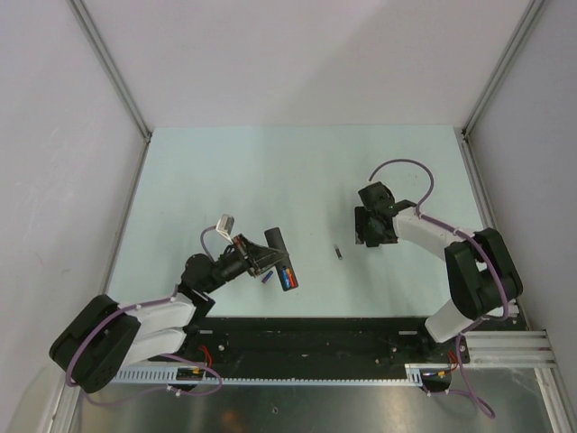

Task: Load the batteries into the remote control
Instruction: Pick up the battery cover at the center of the board.

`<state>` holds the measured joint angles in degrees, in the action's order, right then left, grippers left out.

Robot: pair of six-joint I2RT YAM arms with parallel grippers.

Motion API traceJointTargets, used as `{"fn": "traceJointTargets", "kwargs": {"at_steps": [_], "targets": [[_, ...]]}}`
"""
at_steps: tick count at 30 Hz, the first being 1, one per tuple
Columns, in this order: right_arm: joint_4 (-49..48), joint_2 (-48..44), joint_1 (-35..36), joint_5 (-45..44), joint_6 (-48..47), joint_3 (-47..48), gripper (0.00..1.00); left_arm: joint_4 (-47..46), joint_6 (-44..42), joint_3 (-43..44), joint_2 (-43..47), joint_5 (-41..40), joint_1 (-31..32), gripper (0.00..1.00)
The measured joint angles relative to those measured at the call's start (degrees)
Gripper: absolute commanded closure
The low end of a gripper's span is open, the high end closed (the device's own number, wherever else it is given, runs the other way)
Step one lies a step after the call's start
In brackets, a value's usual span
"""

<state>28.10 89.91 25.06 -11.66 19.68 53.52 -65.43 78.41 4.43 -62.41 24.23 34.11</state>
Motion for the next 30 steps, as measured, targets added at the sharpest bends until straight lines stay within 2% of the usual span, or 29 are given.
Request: {"fn": "traceJointTargets", "kwargs": {"at_steps": [10,18,26,30], "targets": [[-1.7,4.8,-1.5,-0.4,-2.4,1.0,0.37,0.0,0.0,-1.0,1.1,0.2,0.0,1.0],[-3.1,5.2,-1.9,1.1,-2.9,1.0,0.45,0.0,0.0,-1.0,1.5,0.2,0.0,1.0],[-3.2,5.7,-2.2,3.0,-3.0,1.4,0.46,0.0,0.1,-1.0,2.1,0.2,0.0,1.0],[-3.1,6.2,-2.4,3.8,-3.1,1.9,0.5,0.0,0.1,-1.0,2.5,0.2,0.0,1.0]]}}
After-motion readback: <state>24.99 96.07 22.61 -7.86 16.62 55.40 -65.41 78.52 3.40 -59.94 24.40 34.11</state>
